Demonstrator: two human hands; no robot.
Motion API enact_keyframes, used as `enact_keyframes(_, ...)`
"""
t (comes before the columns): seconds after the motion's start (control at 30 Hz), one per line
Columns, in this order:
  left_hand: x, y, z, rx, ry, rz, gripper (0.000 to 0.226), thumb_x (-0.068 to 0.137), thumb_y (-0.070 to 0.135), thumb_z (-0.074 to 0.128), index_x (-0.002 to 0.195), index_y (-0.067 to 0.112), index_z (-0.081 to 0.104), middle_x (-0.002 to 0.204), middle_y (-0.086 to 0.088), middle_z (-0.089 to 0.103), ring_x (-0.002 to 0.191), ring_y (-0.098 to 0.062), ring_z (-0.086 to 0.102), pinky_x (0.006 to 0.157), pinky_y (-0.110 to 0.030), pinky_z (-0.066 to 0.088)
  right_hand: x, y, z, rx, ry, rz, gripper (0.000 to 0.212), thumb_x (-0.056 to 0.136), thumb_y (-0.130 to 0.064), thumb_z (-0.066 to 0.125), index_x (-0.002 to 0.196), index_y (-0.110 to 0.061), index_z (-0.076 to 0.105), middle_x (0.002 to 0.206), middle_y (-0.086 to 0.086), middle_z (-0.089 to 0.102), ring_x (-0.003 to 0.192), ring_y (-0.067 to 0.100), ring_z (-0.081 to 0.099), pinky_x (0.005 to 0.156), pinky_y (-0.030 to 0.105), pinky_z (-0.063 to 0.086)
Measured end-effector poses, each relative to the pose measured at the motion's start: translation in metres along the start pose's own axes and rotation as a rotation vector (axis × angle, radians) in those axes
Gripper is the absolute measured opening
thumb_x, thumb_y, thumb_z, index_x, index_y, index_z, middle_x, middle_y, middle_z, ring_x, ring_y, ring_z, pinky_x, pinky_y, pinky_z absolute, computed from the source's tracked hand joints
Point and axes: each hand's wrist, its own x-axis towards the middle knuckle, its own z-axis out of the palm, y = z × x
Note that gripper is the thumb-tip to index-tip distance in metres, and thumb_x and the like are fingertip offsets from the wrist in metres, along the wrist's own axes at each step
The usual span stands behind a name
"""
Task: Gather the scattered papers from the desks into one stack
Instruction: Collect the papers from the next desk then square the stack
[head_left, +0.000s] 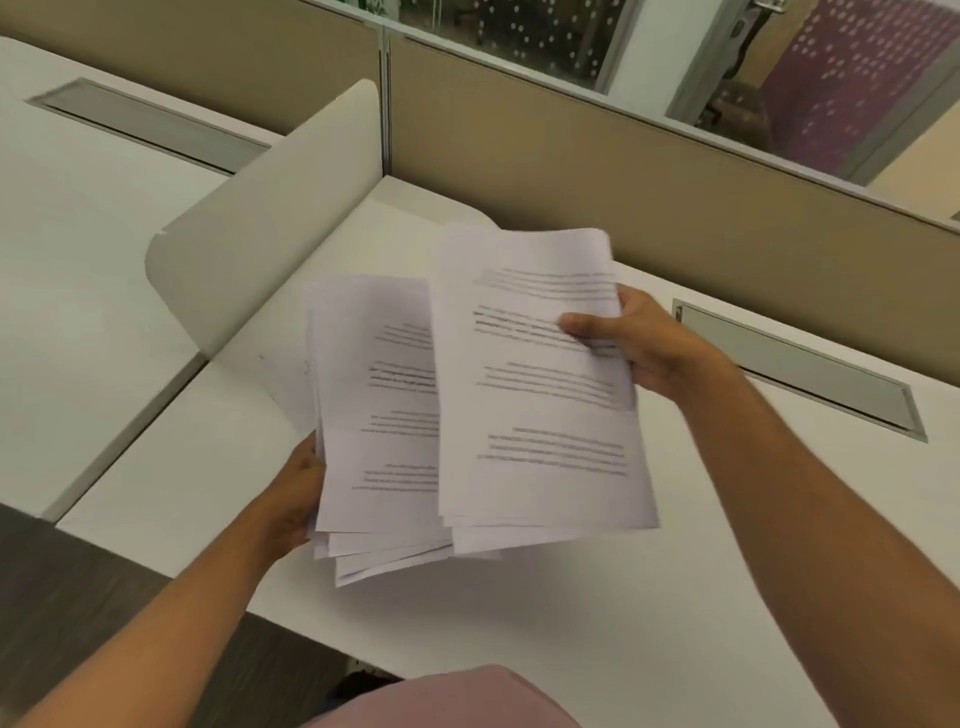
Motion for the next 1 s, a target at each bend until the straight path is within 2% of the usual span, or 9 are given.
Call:
enact_keyframes(0.07,0.001,0.002,0.013,-0.024,-0.025,-0.007,0.069,0.081,0.057,0.086,0.139,0.022,0.069,0.125,-0.018,0.081,0.116,-0.040,0.078,0.084,-0.048,0.068,0.009,0.010,0.035,-0.124,0.094,-0.011,0.052,0.077,-0.008,0.094,0.124,-0.006,0.073,0.120,0.013,0.081,0.112,0.034,0.079,0.091,0.040,0.066)
enact_keyframes(0.2,0.000,-0.004,0.052,-0.087,-0.060,-0.015,0.051,0.091,0.044,0.084,0.138,0.027,0.074,0.130,-0.014,0.081,0.118,-0.035,0.079,0.084,-0.046,0.069,0.007,0.046,0.064,-0.357,0.245,0.020,0.064,0.075,-0.024,0.098,0.126,-0.008,0.063,0.124,0.007,0.075,0.111,0.028,0.075,0.099,0.050,0.062)
enact_keyframes(0.37,-0.001,-0.002,0.073,-0.087,-0.108,-0.052,0.042,0.101,0.026,0.077,0.143,0.024,0.070,0.131,-0.017,0.080,0.116,-0.038,0.079,0.076,-0.043,0.069,-0.007,0.056,0.035,-0.397,0.526,0.044,0.098,0.071,-0.053,0.096,0.149,-0.022,0.045,0.150,0.006,0.049,0.137,0.027,0.052,0.114,0.051,0.050)
enact_keyframes(0.47,-0.006,-0.011,0.088,-0.121,-0.089,-0.051,0.043,0.101,0.022,0.077,0.143,0.023,0.070,0.132,-0.018,0.079,0.116,-0.039,0.079,0.079,-0.046,0.070,-0.028,0.066,-0.005,-0.033,0.181,0.268,0.109,0.075,-0.060,0.090,0.162,-0.023,0.035,0.160,0.005,0.051,0.136,0.030,0.060,0.112,0.055,0.052)
enact_keyframes(0.57,-0.010,-0.012,0.108,-0.122,-0.080,-0.050,0.045,0.095,0.023,0.077,0.140,0.025,0.073,0.131,-0.017,0.080,0.114,-0.038,0.080,0.076,-0.044,0.070,-0.049,0.087,-0.024,0.135,-0.275,0.273,0.057,0.102,-0.032,0.073,0.154,-0.021,0.055,0.149,0.006,0.067,0.133,0.035,0.068,0.111,0.056,0.054)
enact_keyframes(0.63,-0.011,-0.013,0.122,-0.070,-0.080,-0.048,0.042,0.096,0.023,0.078,0.138,0.027,0.074,0.130,-0.018,0.080,0.115,-0.040,0.079,0.078,-0.047,0.070,-0.055,0.102,-0.025,0.163,-0.251,0.206,0.047,0.104,-0.010,0.069,0.150,-0.014,0.059,0.143,0.011,0.071,0.133,0.037,0.068,0.110,0.054,0.056)
enact_keyframes(0.73,-0.009,-0.019,0.131,-0.067,-0.008,-0.071,0.025,0.104,0.028,0.070,0.124,0.041,0.081,0.127,-0.012,0.083,0.117,-0.039,0.078,0.079,-0.046,0.069,-0.056,0.114,-0.029,0.185,-0.154,0.130,0.051,0.100,-0.002,0.071,0.149,-0.009,0.058,0.141,0.014,0.072,0.131,0.037,0.069,0.112,0.058,0.054)
enact_keyframes(0.87,-0.007,-0.021,0.134,-0.325,-0.051,-0.094,0.059,0.104,0.062,0.050,0.157,0.036,0.057,0.152,-0.007,0.070,0.138,-0.036,0.067,0.108,-0.060,0.059,-0.050,0.121,-0.035,0.081,-0.112,0.037,0.050,0.098,-0.004,0.074,0.146,-0.007,0.060,0.138,0.013,0.074,0.125,0.035,0.073,0.109,0.059,0.056)
enact_keyframes(1.0,0.003,-0.024,0.128,-0.148,-0.022,-0.010,0.055,0.099,0.027,0.076,0.152,0.030,0.060,0.144,-0.006,0.076,0.130,-0.035,0.073,0.096,-0.051,0.066,-0.037,0.115,-0.028,0.071,-0.119,-0.016,0.050,0.099,-0.006,0.075,0.146,-0.008,0.060,0.138,0.014,0.074,0.126,0.036,0.073,0.108,0.059,0.057)
